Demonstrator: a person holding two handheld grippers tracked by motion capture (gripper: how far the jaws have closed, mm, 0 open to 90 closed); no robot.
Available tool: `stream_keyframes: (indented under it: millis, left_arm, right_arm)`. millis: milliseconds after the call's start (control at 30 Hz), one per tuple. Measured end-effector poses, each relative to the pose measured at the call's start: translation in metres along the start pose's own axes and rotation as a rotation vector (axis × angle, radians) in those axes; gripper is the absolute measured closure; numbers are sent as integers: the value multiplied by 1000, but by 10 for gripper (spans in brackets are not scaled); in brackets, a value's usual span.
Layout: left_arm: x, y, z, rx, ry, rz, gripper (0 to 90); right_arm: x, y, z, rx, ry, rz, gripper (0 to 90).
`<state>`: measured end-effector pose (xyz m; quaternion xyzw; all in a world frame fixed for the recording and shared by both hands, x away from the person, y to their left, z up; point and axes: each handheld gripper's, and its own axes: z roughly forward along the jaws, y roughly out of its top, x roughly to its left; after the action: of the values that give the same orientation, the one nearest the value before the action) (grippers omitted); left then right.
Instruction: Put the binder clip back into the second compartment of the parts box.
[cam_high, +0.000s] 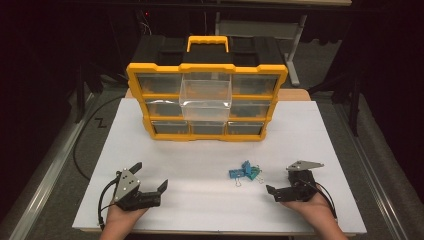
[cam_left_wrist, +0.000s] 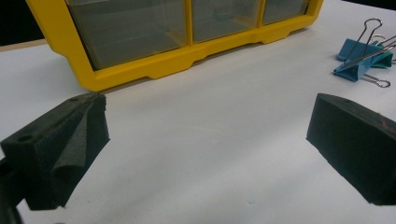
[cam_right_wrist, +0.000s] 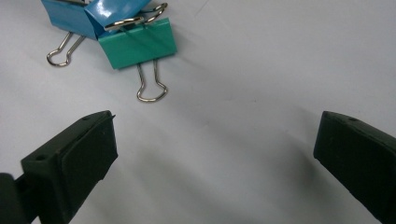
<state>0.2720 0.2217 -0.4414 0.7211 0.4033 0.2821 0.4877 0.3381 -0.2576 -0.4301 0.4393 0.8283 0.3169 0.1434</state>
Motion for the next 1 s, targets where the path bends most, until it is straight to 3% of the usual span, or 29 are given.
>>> stream_keyframes:
  millis: [267,667,1000]
  left_arm:
    - [2,-1,0,0,-3,-15,2]
    - [3,-1,0,-2,-8,-22,2]
    - [4,-1,0,-2,-17,-30,2]
  right_arm:
    - [1,3,-2,63,44,-47,5]
    - [19,19,-6,137,123,-160,21]
    - [30,42,-13,112,176,-233,80]
